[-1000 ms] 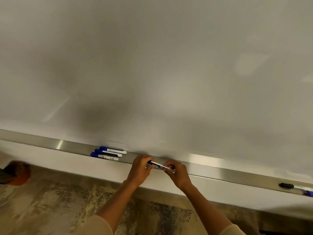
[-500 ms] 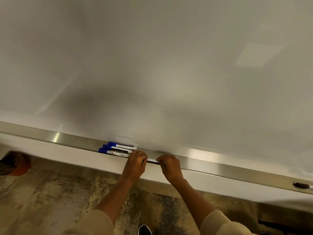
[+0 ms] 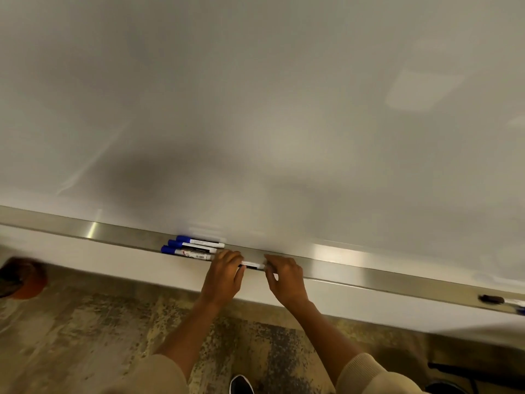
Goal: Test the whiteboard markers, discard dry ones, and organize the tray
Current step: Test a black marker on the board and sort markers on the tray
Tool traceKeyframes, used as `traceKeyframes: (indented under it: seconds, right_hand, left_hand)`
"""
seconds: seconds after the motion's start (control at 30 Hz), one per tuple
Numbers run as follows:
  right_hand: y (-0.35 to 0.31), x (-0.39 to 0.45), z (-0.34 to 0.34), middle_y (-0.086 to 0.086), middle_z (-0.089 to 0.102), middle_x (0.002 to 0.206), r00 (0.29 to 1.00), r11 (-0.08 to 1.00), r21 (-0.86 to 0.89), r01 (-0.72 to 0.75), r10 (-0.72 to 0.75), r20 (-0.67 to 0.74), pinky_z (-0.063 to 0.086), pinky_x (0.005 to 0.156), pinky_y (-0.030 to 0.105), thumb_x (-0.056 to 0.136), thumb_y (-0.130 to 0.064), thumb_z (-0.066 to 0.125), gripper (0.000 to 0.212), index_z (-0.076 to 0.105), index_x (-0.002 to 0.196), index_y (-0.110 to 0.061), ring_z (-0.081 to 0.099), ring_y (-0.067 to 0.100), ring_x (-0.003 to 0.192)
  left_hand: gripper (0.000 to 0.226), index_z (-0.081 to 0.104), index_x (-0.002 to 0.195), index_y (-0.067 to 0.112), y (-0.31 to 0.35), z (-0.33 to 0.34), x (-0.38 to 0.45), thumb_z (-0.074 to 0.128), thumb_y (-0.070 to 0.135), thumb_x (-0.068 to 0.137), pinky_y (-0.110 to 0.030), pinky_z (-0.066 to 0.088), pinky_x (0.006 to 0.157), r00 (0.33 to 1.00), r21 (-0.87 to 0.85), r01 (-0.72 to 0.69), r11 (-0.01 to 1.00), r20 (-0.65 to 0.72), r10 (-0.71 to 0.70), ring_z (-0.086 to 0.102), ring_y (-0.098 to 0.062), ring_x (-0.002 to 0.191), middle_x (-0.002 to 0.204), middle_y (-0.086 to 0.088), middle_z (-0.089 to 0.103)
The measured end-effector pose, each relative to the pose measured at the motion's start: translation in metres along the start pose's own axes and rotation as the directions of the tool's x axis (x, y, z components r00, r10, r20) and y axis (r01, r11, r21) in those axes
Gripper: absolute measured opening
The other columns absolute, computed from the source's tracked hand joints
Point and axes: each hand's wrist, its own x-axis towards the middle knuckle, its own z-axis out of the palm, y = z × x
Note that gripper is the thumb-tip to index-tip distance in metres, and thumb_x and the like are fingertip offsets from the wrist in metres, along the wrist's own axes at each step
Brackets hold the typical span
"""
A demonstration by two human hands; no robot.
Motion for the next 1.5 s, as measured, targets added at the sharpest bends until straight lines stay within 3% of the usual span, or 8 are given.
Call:
traceKeyframes:
  seconds: [0.2, 0.4, 0.53, 0.8, 0.93, 1.07, 1.23, 1.5]
  right_hand:
    - [0.038, -0.037, -0.040, -0.003, 0.058, 0.141, 0.993, 0.984, -0.150, -0.092, 0.079, -0.092, 0.043, 0.107, 0.045, 0.093, -0.066, 0.040, 0.061, 0.052, 0.142, -0.030, 0.053, 0.022, 0.130]
    - [0.080, -0.076, -0.085, -0.001, 0.006, 0.168, 0.980, 0.929, -0.314, -0.196, 0.195, -0.034, 0.009, 0.121, 0.057, 0.090, -0.079, 0.011, 0.078, 0.008, 0.157, -0.039, 0.007, 0.027, 0.154]
    - [0.111, -0.103, -0.114, 0.001, -0.007, 0.167, 0.957, 0.890, -0.355, -0.285, 0.284, -0.056, 0.001, 0.120, 0.061, 0.090, -0.080, 0.010, 0.079, 0.000, 0.157, -0.040, -0.006, 0.029, 0.154]
    - [0.183, -0.150, -0.176, 0.004, -0.001, 0.167, 0.895, 0.817, -0.382, -0.433, 0.438, -0.078, 0.002, 0.117, 0.061, 0.091, -0.079, 0.009, 0.080, 0.006, 0.158, -0.036, 0.002, 0.033, 0.152]
    - [0.223, -0.166, -0.212, -0.001, -0.026, 0.163, 0.863, 0.786, -0.387, -0.482, 0.503, -0.054, -0.015, 0.115, 0.057, 0.083, -0.081, -0.005, 0.083, -0.017, 0.154, -0.041, -0.018, 0.030, 0.151]
    - [0.258, -0.173, -0.249, 0.001, -0.014, 0.166, 0.820, 0.748, -0.372, -0.549, 0.568, -0.068, -0.013, 0.115, 0.054, 0.082, -0.079, -0.010, 0.086, -0.011, 0.157, -0.036, -0.009, 0.030, 0.154]
    - [0.299, -0.172, -0.292, 0.004, 0.022, 0.163, 0.769, 0.700, -0.350, -0.623, 0.629, -0.111, 0.015, 0.122, 0.053, 0.105, -0.046, 0.033, 0.061, 0.013, 0.158, -0.025, 0.021, 0.027, 0.151]
    - [0.350, -0.149, -0.341, 0.002, 0.043, 0.151, 0.771, 0.647, -0.463, -0.606, 0.621, -0.142, 0.029, 0.115, 0.047, 0.095, -0.008, 0.057, 0.057, 0.039, 0.146, -0.023, 0.037, 0.027, 0.140]
  left_hand:
    - [0.054, 0.059, 0.130, 0.017, 0.051, 0.026, -0.005, 0.038, 0.051, 0.094, -0.049, 0.040, 0.109, 0.989, 0.060, -0.055, 0.997, 0.143, 0.046, 0.045, -0.028, 0.133, 0.141, -0.007, 0.054]
    - [0.077, 0.024, 0.154, 0.026, 0.115, 0.058, -0.010, 0.018, 0.073, 0.092, -0.048, 0.000, 0.120, 0.958, 0.113, -0.109, 0.988, 0.276, 0.075, 0.005, -0.025, 0.151, 0.164, -0.002, 0.010]
    - [0.080, 0.013, 0.156, 0.029, 0.164, 0.077, -0.009, 0.020, 0.075, 0.091, -0.054, 0.004, 0.120, 0.933, 0.089, -0.167, 0.982, 0.337, 0.128, 0.000, -0.026, 0.151, 0.165, -0.003, 0.002]
    - [0.080, 0.013, 0.155, 0.031, 0.264, 0.123, -0.008, 0.021, 0.076, 0.089, -0.057, 0.005, 0.118, 0.877, 0.048, -0.241, 0.969, 0.438, 0.196, -0.002, -0.026, 0.151, 0.165, -0.001, -0.002]
    - [0.081, 0.015, 0.155, 0.030, 0.308, 0.143, -0.004, 0.021, 0.076, 0.089, -0.057, 0.004, 0.118, 0.856, 0.029, -0.271, 0.962, 0.465, 0.227, -0.002, -0.026, 0.151, 0.164, 0.000, -0.001]
    - [0.084, 0.013, 0.155, 0.031, 0.345, 0.157, 0.002, 0.010, 0.080, 0.087, -0.055, 0.001, 0.119, 0.843, -0.001, -0.294, 0.956, 0.472, 0.259, -0.007, -0.023, 0.151, 0.164, 0.002, -0.006]
    - [0.089, 0.008, 0.154, 0.033, 0.382, 0.171, 0.010, -0.004, 0.083, 0.081, -0.051, -0.004, 0.121, 0.840, -0.036, -0.301, 0.953, 0.464, 0.283, -0.016, -0.021, 0.149, 0.162, 0.003, -0.013]
    - [0.090, 0.013, 0.155, 0.031, 0.406, 0.181, 0.021, -0.005, 0.079, 0.081, -0.044, -0.011, 0.120, 0.806, -0.024, -0.331, 0.943, 0.513, 0.296, -0.020, -0.018, 0.148, 0.162, 0.005, -0.015]
